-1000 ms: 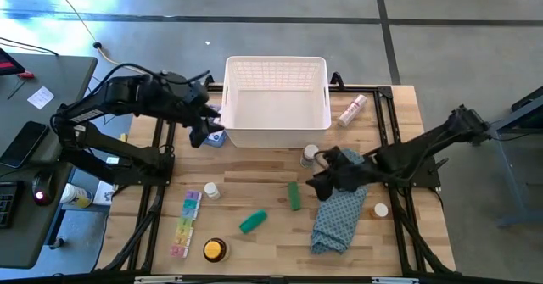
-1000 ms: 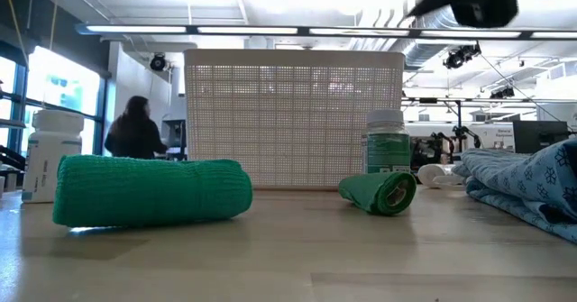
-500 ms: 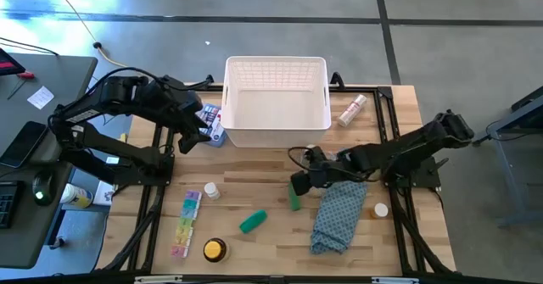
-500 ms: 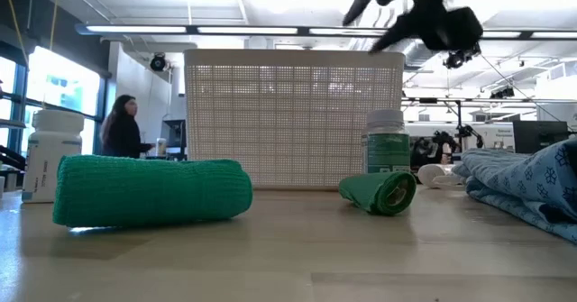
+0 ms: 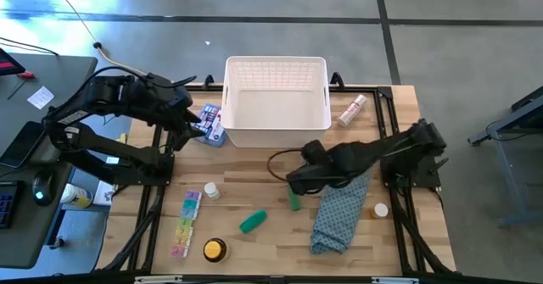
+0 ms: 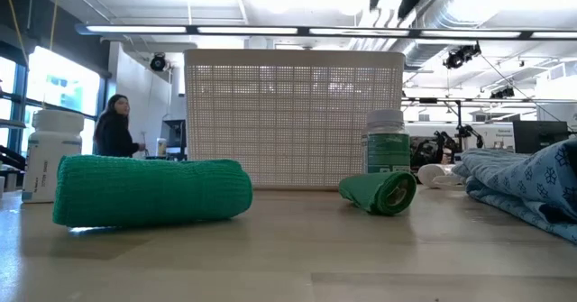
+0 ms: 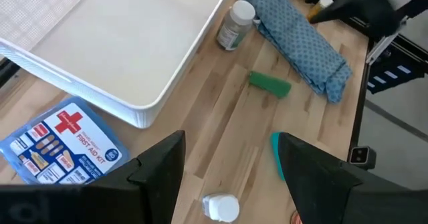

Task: Pick & place medical supplies in basket/bin
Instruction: Put the green pill bottle into the white bin

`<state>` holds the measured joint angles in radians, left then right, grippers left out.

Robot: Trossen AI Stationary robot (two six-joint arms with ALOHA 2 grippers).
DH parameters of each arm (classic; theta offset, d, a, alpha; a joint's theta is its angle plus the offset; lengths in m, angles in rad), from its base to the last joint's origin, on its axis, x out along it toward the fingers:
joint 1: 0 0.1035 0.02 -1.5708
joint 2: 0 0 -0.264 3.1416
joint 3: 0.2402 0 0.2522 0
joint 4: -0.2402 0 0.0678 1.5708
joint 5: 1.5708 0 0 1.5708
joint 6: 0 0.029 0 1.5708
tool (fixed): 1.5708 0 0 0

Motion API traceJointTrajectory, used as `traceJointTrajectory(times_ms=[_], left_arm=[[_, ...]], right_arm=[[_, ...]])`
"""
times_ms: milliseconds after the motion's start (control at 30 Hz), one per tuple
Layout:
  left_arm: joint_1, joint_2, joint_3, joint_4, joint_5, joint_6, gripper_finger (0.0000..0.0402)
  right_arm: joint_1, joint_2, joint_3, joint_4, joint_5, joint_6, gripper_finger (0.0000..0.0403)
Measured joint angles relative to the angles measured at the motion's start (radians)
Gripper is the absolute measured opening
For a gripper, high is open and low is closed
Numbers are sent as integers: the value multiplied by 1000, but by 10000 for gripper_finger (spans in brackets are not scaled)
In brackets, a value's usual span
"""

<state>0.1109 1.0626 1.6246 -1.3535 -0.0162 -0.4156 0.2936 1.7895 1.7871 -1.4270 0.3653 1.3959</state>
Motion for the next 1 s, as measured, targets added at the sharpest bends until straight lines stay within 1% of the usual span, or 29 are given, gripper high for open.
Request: traceJointTrajectory(times_ms=[100,167,433,567,667,867,1000], left_arm=[[0,0,0,9,-1,8,271],[0,0,0,13,-1,16,271],[0,0,0,12,0,26,271],[0,0,0,12,1,26,271],[0,0,0,12,2,26,271],[0,0,0,12,4,26,271],[0,0,0,12,5,26,271]], right_arm=[[-48,29,-22,-22,-56,15,191],[-74,31,-56,0,-83,16,204],[-150,31,-130,63,-86,71,301],[-171,30,-164,98,-77,71,333],[-187,31,-200,142,-83,71,340],[-205,31,-289,237,-97,89,342],[-204,31,-304,250,-90,89,342]])
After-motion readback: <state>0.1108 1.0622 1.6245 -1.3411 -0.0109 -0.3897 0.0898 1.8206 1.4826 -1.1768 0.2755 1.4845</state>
